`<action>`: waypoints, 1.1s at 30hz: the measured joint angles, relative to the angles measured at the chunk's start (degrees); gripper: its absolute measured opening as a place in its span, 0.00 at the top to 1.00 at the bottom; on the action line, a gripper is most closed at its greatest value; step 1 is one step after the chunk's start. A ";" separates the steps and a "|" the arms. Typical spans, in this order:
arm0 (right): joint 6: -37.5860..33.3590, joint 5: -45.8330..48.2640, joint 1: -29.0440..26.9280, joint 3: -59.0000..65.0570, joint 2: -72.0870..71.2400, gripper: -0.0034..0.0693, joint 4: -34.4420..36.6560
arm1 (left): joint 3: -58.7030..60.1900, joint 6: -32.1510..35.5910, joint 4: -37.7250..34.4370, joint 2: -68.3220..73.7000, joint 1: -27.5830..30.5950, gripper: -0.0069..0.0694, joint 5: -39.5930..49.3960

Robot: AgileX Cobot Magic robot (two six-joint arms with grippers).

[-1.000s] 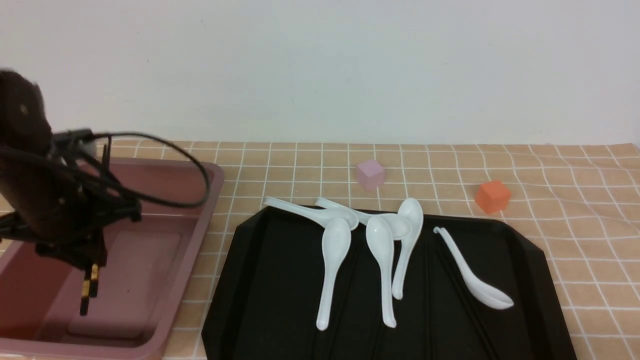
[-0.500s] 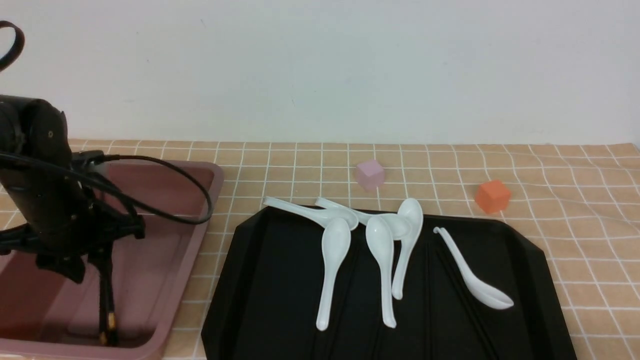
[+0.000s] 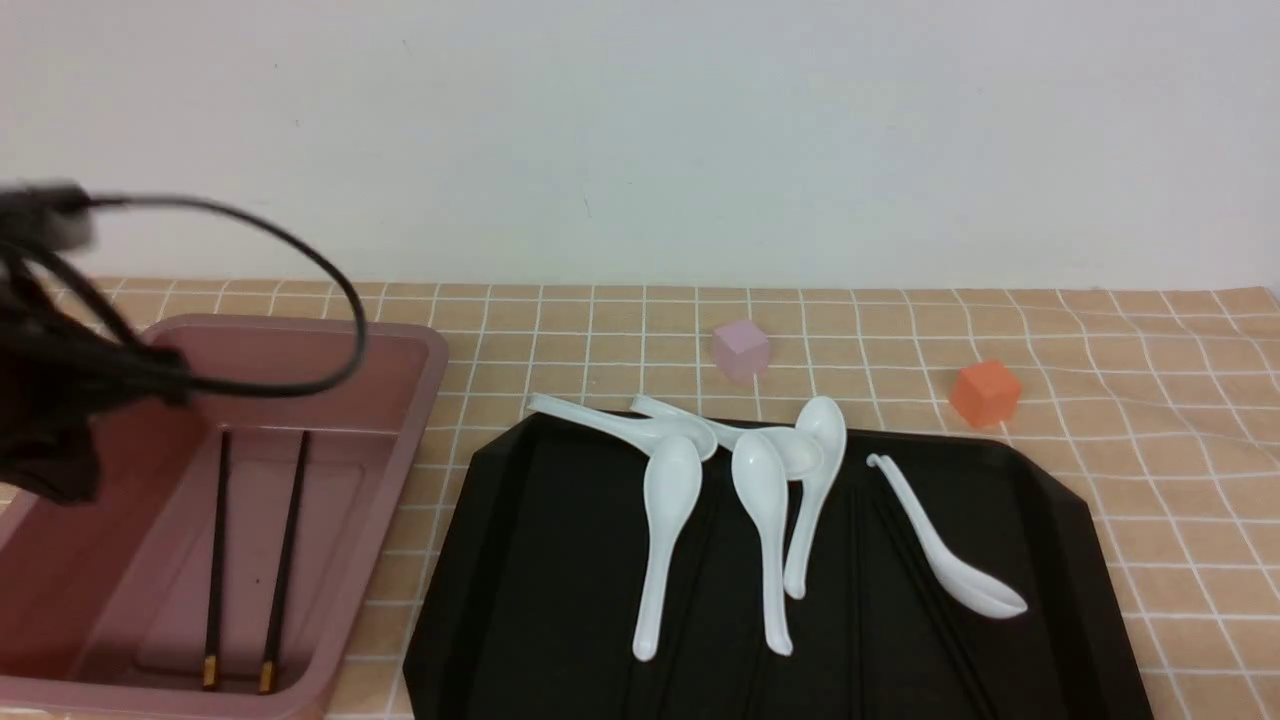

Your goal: On brown tablecloth take chopsticks from black tray and put them in box.

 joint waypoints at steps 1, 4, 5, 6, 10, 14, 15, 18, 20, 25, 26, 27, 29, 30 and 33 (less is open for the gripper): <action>0.00 0.00 0.00 0.00 0.00 0.62 0.00 | 0.64 0.25 -0.12 -2.45 0.00 0.93 0.06; 0.00 0.00 0.00 0.00 0.00 0.62 0.00 | 4.64 0.53 -1.26 -9.34 0.00 0.93 -0.31; 0.00 0.00 0.00 0.00 0.00 0.62 0.00 | 6.26 0.65 -1.82 -12.25 0.00 0.93 -0.99; 0.00 0.00 0.00 0.00 0.00 0.62 0.00 | 8.50 1.00 -2.68 -15.29 0.00 0.93 -1.86; 0.00 0.00 0.00 0.00 0.00 0.62 0.00 | 18.54 3.16 -6.86 -29.15 0.00 0.93 -8.02; 0.00 0.00 0.00 0.00 0.00 0.62 0.00 | 27.67 3.52 -10.46 -43.34 0.00 0.93 -14.55; 0.00 0.00 0.00 0.00 0.00 0.62 0.00 | 30.07 3.54 -11.31 -47.47 0.00 0.93 -16.00; 0.00 0.00 0.00 0.00 0.00 0.62 0.00 | 36.33 3.60 -12.88 -58.46 0.00 0.93 -19.79; 0.00 0.00 0.00 0.00 0.00 0.62 0.00 | 40.23 3.60 -13.66 -64.68 0.00 0.93 -22.55; 0.00 0.00 0.00 0.00 0.00 0.62 0.00 | 45.63 3.62 -16.80 -74.19 0.06 0.93 -28.53; 0.00 0.00 0.00 0.00 0.00 0.62 0.00 | 46.05 3.62 -17.52 -74.75 0.06 0.93 -28.97; 0.00 0.00 0.00 0.00 0.00 0.62 0.00 | 46.29 3.55 -18.03 -74.95 0.06 0.93 -29.05; 0.00 0.00 0.00 0.00 0.00 0.62 0.00 | 46.54 3.39 -18.59 -75.07 0.06 0.93 -29.35; 0.00 0.00 0.00 0.00 0.00 0.62 0.00 | 46.54 3.34 -18.71 -75.13 0.06 0.93 -29.35; 0.00 0.00 0.00 0.00 0.00 0.62 0.00 | 46.60 3.34 -18.94 -75.23 0.06 0.93 -29.41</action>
